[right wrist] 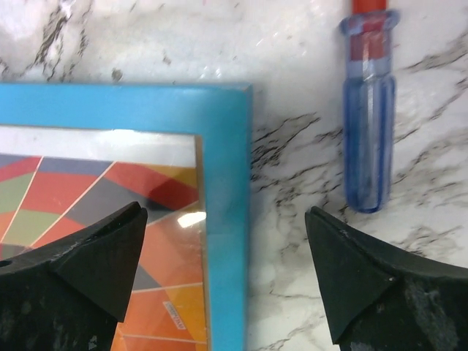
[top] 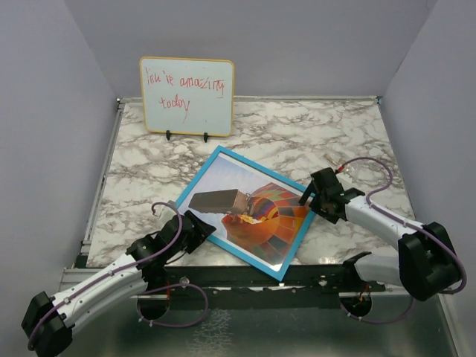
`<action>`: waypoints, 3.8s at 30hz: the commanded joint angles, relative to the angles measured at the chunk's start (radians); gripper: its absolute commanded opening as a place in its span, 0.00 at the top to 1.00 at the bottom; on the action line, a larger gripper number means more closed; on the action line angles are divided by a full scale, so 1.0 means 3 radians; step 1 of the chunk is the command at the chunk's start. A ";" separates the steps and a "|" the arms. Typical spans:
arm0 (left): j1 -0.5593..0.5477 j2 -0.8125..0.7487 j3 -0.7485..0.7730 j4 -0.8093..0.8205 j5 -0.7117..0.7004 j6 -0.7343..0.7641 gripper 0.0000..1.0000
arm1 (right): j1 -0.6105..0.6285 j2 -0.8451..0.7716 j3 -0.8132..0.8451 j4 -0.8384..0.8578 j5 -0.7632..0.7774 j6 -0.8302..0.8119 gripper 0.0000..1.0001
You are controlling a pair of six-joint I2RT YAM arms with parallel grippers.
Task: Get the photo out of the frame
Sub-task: Turn over the photo frame at the center of the board.
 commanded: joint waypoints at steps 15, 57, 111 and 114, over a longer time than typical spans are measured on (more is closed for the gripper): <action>-0.0009 -0.0105 0.0086 -0.0357 -0.0259 -0.0141 0.48 | -0.0619 0.0350 0.0071 -0.0028 0.0031 -0.0472 0.04; -0.0006 -0.0296 0.0494 -0.1370 -0.0644 -0.0309 0.01 | 0.0143 -0.1079 0.0266 0.0103 -0.1874 -0.1212 0.08; 0.0212 0.0728 0.1935 -0.1699 -0.1425 0.0976 0.01 | 0.3437 0.0806 0.0033 0.2369 -0.0180 -0.2584 0.34; 0.0212 0.0718 0.1929 -0.1698 -0.1396 0.1004 0.01 | 0.3447 0.0829 0.0024 0.2398 -0.0087 -0.2519 0.39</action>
